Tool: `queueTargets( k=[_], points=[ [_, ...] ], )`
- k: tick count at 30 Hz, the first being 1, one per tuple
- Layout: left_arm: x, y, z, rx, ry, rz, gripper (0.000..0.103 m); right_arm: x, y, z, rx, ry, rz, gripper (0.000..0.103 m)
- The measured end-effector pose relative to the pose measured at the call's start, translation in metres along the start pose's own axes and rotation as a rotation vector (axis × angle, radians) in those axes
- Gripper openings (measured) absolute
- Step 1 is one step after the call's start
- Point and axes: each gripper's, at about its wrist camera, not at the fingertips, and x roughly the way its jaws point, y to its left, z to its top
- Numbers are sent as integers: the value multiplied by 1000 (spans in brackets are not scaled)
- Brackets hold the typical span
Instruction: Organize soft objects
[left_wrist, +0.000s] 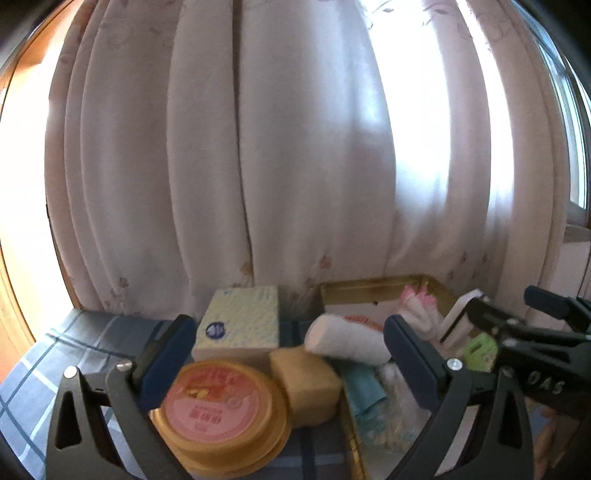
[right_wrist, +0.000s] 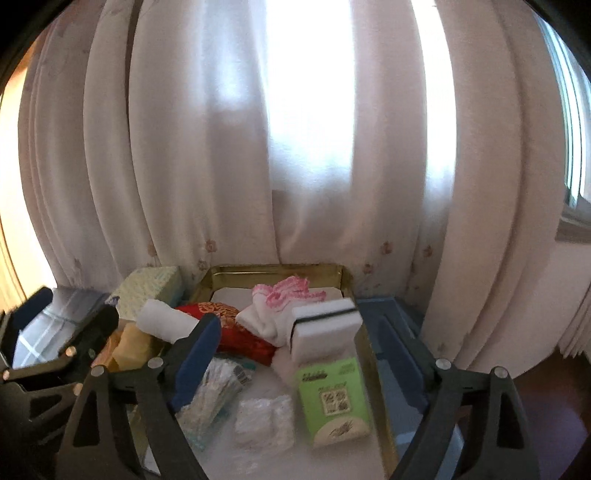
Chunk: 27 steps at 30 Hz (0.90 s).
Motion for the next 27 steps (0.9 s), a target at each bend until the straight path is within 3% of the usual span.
queueTargets(
  k=[7,16,27],
  points=[
    [-3,8,-20,12,0,37,103,-16,3,-21,68,-86,-43,89],
    [-9,4,-22,32,-39,42,103,-40,8,-42,78,-245,-113,93],
    [-13,7,-23,9,-45,44,103,-41,0,-43,131,-215,-136,94]
  ],
)
